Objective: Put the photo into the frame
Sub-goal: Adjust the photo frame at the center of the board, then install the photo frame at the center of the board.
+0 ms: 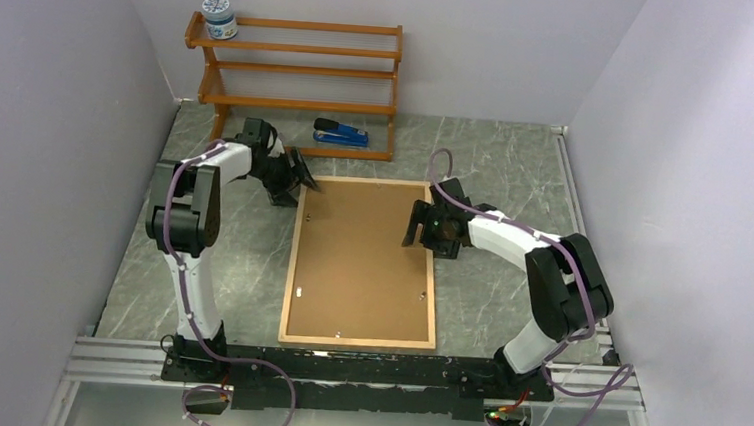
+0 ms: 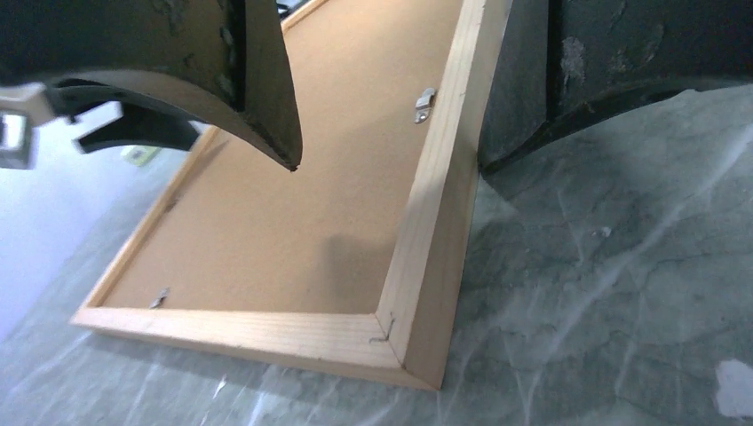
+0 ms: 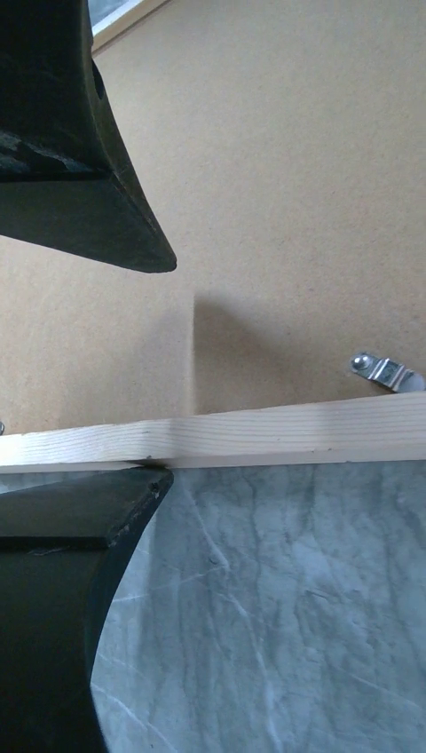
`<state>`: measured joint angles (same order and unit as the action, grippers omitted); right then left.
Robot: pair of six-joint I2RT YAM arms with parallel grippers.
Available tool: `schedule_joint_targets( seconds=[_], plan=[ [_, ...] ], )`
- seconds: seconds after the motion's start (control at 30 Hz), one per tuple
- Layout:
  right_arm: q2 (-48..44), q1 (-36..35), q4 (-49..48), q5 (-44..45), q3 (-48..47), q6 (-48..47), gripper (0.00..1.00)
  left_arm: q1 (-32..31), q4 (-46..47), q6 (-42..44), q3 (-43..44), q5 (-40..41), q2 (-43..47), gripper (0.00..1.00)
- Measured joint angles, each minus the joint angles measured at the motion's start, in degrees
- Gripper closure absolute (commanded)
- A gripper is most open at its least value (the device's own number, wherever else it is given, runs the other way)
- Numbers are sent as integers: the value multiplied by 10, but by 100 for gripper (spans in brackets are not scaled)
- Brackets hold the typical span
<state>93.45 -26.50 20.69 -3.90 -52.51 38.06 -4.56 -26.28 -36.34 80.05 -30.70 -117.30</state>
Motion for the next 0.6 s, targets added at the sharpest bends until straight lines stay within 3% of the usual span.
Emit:
schedule_joint_targets(
  seconds=[0.23,0.5,0.6],
  plan=[
    [0,-5,-13,40,-7,5,17,-27,-58,82,-8,60,27,16],
    [0,-6,-15,50,0,12,17,-65,-124,143,-21,157,50,35],
    [0,-6,-14,50,2,12,18,-72,-133,156,-22,167,50,38]
  ],
)
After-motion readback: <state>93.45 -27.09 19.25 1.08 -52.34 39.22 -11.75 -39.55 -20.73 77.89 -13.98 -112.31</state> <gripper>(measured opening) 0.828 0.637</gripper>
